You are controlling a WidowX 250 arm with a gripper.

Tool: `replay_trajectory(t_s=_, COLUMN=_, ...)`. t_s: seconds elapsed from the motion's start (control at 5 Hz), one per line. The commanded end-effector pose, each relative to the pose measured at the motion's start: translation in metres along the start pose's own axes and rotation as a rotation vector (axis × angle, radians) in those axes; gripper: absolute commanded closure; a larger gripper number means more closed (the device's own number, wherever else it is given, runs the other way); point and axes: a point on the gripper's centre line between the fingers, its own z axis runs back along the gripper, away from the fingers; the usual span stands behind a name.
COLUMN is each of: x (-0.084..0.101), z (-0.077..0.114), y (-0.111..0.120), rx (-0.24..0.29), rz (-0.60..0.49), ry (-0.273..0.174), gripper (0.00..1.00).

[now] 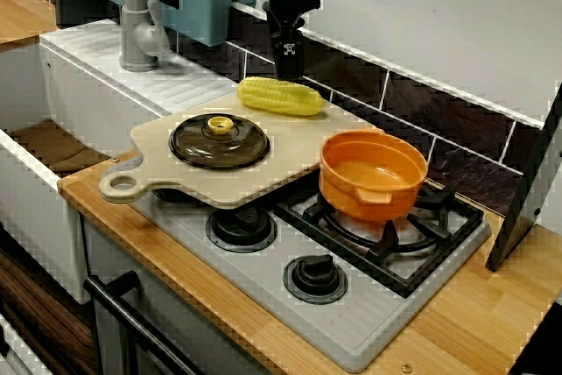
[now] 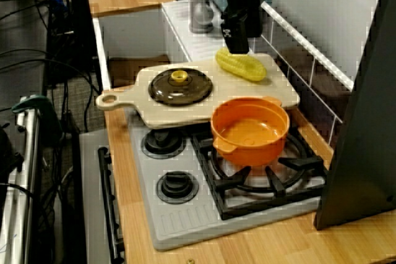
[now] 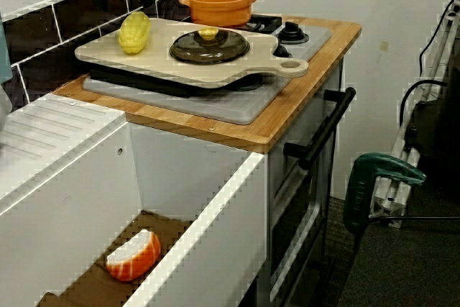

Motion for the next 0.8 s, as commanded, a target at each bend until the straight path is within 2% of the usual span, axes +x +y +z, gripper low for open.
replay_trajectory(t_s=0.0, x=0.005, z=0.021, y=-0.005, rx=0.072, rz=0.017, ry=-0.019, gripper=0.0)
replay_trajectory(t_s=0.4, x=0.001, z=0.013, y=-0.004, rx=0.108, rz=0.087, ry=0.006, gripper=0.0)
replay_trajectory(t_s=0.6, x=0.002, z=0.01, y=-0.006, rx=0.088, rz=0.08, ry=0.008, gripper=0.0)
